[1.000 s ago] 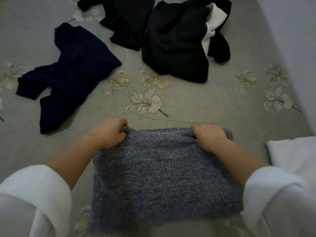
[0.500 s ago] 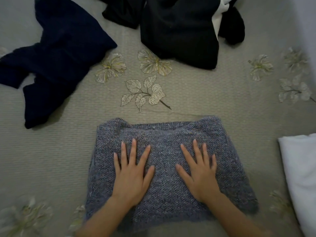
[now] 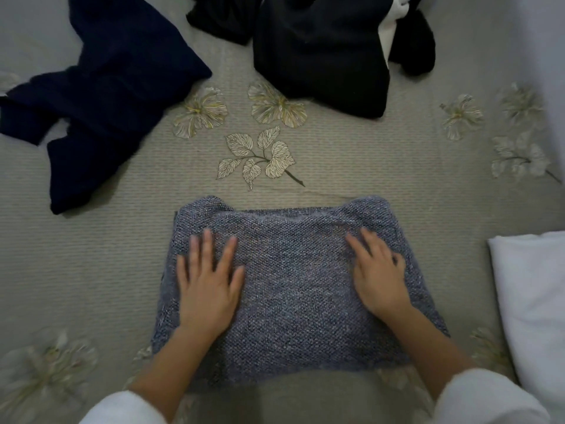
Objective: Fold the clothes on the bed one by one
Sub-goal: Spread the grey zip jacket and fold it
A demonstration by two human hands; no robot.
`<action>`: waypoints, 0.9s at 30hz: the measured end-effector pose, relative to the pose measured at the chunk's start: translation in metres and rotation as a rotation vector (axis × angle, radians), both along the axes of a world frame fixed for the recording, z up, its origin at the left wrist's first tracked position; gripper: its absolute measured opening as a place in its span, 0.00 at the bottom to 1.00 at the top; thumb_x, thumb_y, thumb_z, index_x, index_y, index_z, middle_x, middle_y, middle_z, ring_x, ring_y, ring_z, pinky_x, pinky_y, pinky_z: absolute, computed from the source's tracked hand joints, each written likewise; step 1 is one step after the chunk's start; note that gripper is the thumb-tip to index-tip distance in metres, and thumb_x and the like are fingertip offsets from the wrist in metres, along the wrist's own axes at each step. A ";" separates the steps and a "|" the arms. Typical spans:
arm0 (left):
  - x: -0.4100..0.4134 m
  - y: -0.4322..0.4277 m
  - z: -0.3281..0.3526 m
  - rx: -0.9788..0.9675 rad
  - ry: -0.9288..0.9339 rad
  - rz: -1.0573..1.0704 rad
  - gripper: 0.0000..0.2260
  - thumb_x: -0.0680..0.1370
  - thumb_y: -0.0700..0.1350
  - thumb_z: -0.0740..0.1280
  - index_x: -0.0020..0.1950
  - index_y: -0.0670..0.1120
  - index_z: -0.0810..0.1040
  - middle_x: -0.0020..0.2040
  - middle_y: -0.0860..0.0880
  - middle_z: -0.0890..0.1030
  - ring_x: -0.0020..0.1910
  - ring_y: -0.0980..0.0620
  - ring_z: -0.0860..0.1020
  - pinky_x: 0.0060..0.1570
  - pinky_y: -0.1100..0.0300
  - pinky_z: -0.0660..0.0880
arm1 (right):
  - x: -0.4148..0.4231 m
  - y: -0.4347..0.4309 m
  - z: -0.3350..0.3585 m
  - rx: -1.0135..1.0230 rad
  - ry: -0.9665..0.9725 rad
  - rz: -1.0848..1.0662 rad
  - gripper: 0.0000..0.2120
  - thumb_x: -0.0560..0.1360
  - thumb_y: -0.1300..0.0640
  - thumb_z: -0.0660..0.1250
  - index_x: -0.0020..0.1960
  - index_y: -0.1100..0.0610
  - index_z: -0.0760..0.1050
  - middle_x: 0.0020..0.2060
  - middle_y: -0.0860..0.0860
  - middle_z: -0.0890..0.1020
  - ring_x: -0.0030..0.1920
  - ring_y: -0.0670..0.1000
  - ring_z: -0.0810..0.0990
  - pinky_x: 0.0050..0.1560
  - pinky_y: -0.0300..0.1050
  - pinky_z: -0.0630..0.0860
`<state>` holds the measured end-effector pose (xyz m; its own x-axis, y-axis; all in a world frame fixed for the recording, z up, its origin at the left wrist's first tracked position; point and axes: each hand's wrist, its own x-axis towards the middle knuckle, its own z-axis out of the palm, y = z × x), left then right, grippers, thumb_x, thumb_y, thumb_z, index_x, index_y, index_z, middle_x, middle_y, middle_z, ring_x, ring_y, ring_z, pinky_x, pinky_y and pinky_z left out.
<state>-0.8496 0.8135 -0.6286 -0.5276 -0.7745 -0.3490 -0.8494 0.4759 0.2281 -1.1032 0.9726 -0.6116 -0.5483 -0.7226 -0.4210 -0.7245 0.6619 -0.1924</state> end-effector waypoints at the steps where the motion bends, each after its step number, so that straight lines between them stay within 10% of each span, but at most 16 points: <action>1: 0.012 -0.002 0.003 0.010 0.013 0.092 0.29 0.78 0.67 0.43 0.75 0.63 0.36 0.77 0.49 0.32 0.74 0.48 0.30 0.70 0.47 0.30 | -0.007 0.012 0.004 0.000 0.042 -0.067 0.26 0.81 0.48 0.55 0.77 0.45 0.52 0.78 0.48 0.51 0.76 0.50 0.50 0.71 0.57 0.51; 8: 0.047 -0.007 0.011 0.315 0.198 0.801 0.54 0.62 0.69 0.67 0.78 0.51 0.44 0.76 0.37 0.54 0.73 0.36 0.58 0.71 0.41 0.58 | -0.029 0.045 0.010 -0.210 -0.403 -0.813 0.36 0.60 0.49 0.81 0.62 0.59 0.72 0.54 0.54 0.80 0.54 0.56 0.79 0.56 0.53 0.76; 12: 0.043 -0.007 0.020 0.424 0.303 0.900 0.33 0.73 0.54 0.72 0.72 0.43 0.64 0.65 0.39 0.73 0.60 0.39 0.74 0.61 0.43 0.71 | -0.034 0.041 0.012 -0.201 -0.579 -1.035 0.19 0.61 0.58 0.80 0.49 0.61 0.79 0.40 0.53 0.83 0.36 0.50 0.81 0.34 0.41 0.76; 15: 0.042 -0.013 0.045 0.499 0.363 0.988 0.14 0.73 0.46 0.69 0.55 0.41 0.76 0.49 0.42 0.80 0.40 0.48 0.76 0.37 0.54 0.70 | -0.039 0.043 0.031 -0.171 -0.717 -1.122 0.13 0.64 0.58 0.76 0.47 0.61 0.80 0.39 0.59 0.84 0.40 0.59 0.83 0.43 0.53 0.81; 20: 0.023 -0.002 0.105 0.386 0.393 0.722 0.11 0.70 0.41 0.74 0.50 0.44 0.77 0.43 0.45 0.81 0.37 0.53 0.77 0.35 0.58 0.72 | -0.027 0.067 0.086 -0.237 -0.540 -0.800 0.08 0.65 0.57 0.78 0.40 0.56 0.80 0.31 0.47 0.82 0.31 0.45 0.81 0.29 0.39 0.72; 27: -0.055 0.063 0.171 0.324 0.412 0.230 0.25 0.72 0.46 0.74 0.67 0.47 0.71 0.51 0.50 0.79 0.37 0.60 0.76 0.32 0.65 0.71 | -0.013 0.149 0.164 -0.454 -0.460 -0.752 0.10 0.66 0.53 0.78 0.42 0.49 0.78 0.39 0.42 0.82 0.39 0.44 0.81 0.38 0.40 0.76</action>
<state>-0.9050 0.8768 -0.4572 -0.5008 -0.7734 -0.3886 -0.7327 0.1398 0.6661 -1.1159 1.1220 -0.4479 -0.7828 -0.3988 -0.4777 0.0633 0.7127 -0.6986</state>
